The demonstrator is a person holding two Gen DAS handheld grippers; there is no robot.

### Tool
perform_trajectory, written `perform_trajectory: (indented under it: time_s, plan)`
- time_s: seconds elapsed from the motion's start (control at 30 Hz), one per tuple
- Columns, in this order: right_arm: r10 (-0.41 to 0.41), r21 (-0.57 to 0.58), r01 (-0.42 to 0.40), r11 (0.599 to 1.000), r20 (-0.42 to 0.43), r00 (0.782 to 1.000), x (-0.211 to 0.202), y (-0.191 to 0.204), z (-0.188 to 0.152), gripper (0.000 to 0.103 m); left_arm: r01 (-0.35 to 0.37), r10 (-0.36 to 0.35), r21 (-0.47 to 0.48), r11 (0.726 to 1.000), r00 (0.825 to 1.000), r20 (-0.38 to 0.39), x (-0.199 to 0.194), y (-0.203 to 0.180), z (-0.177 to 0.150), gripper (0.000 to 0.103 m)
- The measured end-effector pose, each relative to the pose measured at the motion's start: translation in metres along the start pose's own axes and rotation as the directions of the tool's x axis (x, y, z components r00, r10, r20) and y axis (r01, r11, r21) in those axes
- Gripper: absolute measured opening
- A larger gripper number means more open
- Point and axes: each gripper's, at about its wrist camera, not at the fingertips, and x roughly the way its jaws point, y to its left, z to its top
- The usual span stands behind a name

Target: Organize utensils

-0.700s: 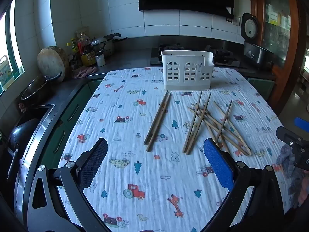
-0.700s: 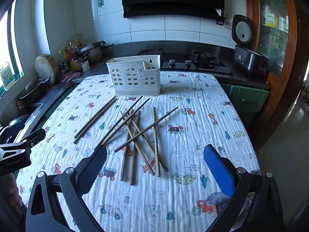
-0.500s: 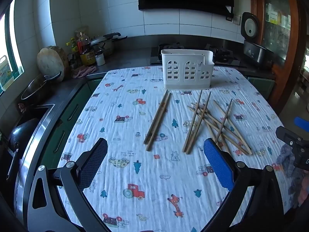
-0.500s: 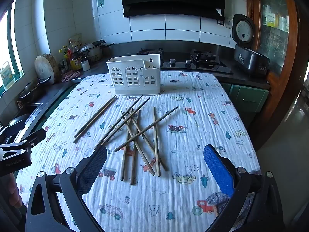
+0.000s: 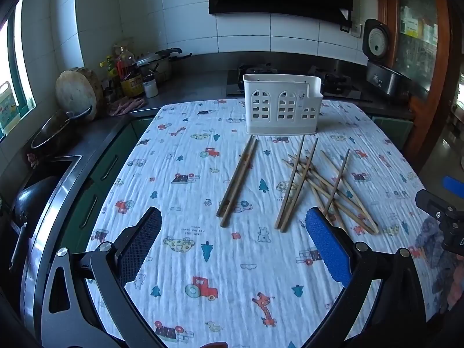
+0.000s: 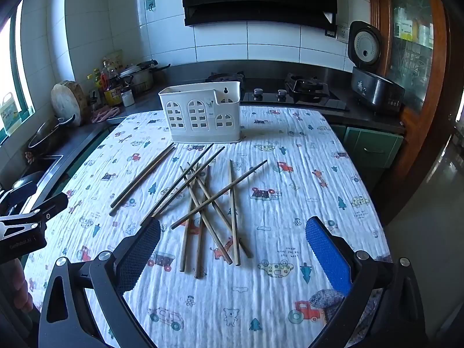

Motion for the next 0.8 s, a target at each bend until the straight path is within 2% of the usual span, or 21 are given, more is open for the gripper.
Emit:
perform_trajectory:
  time_s: [0.6,0.8]
  plan:
    - [0.0,0.001,0.0,1.0,0.007,1.0,0.0,-0.003,0.001,0.097,0.005,-0.005,-0.028,1.0,1.0,0.01,-0.006,0.005,0.007,0.098]
    - [-0.001,0.001,0.001,1.0,0.008,1.0,-0.003,-0.002,0.002,0.097,-0.015,0.015,-0.046,0.999,1.0,0.004,-0.006,0.009,0.009,0.098]
